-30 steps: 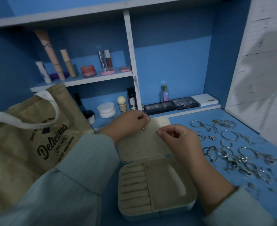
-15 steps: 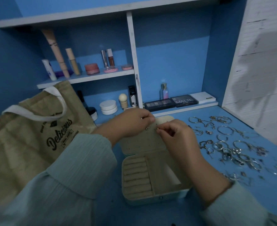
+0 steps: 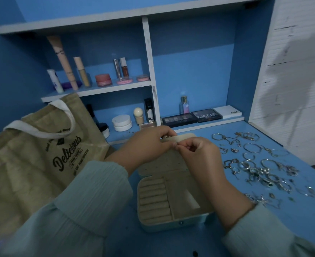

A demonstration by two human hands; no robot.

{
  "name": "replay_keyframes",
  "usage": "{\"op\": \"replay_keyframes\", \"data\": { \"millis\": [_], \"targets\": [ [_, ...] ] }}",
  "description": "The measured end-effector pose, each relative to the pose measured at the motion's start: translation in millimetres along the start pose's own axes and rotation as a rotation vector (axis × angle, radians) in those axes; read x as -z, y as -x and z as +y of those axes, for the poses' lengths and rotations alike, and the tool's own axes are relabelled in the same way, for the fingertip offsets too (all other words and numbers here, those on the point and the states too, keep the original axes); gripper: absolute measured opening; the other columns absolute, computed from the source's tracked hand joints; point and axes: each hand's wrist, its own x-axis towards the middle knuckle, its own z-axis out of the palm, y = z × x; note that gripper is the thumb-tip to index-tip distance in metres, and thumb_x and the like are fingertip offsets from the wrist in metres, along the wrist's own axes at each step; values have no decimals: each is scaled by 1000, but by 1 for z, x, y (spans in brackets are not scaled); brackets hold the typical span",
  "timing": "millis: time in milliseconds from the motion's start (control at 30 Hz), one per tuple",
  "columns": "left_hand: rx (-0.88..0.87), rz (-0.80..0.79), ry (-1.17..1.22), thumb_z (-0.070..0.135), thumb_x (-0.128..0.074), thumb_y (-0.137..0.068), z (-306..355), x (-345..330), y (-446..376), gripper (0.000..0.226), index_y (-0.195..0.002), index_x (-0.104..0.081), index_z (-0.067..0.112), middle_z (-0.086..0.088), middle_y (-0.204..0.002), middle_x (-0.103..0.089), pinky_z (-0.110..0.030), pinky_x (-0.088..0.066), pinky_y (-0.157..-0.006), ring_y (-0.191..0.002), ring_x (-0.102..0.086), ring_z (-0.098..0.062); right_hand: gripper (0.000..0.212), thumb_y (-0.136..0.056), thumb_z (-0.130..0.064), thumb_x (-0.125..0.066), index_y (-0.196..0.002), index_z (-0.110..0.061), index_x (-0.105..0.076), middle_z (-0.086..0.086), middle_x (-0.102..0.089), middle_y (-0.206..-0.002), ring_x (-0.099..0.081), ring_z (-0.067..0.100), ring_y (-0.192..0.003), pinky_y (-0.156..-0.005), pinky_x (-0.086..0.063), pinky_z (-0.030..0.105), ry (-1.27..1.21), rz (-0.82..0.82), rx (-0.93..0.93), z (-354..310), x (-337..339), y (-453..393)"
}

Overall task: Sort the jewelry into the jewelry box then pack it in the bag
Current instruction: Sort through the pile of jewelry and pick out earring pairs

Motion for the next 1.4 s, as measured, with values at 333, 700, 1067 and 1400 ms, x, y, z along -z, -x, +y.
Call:
{"op": "replay_keyframes", "data": {
  "millis": [333, 700, 1067, 1400],
  "targets": [
    [14, 116, -23, 42, -61, -84, 2, -8, 2, 6, -85, -55, 44, 19, -90, -60, -31, -44, -85, -89, -54, -4, 22, -79, -23, -73, -69, -4, -66, 12, -64, -70, -51, 14, -60, -58, -42, 27, -3, 34, -33, -9, 7, 4],
    [-56, 195, -155, 43, -56, -87, 6, -12, 2, 11, -95, -60, 37, 15, -94, -63, -32, -41, -87, -87, -52, -4, 19, -80, -22, -71, -65, -13, -61, -4, -52, -64, -47, 8, -57, -57, -39, 16, 79, 3, -21, -6, 11, 0],
    [-201, 334, -363, 50, -47, -88, 6, -22, 5, 22, -100, -56, 34, 19, -88, -52, -26, -20, -83, -86, -45, -2, 7, -79, -18, -71, -83, -13, -74, -7, -59, -77, -53, 1, -68, -62, -40, 2, 9, 14, -3, -6, 31, -3],
    [-338, 573, -436, 46, -43, -83, 1, -37, 24, 30, -85, -66, 27, 13, -74, -69, -30, -27, -80, -66, -63, -10, 9, -82, -20, -69, -88, -17, -74, -14, -62, -75, -53, -9, -68, -57, -39, -1, -60, -73, -69, -27, 49, -19]
  ]
}}
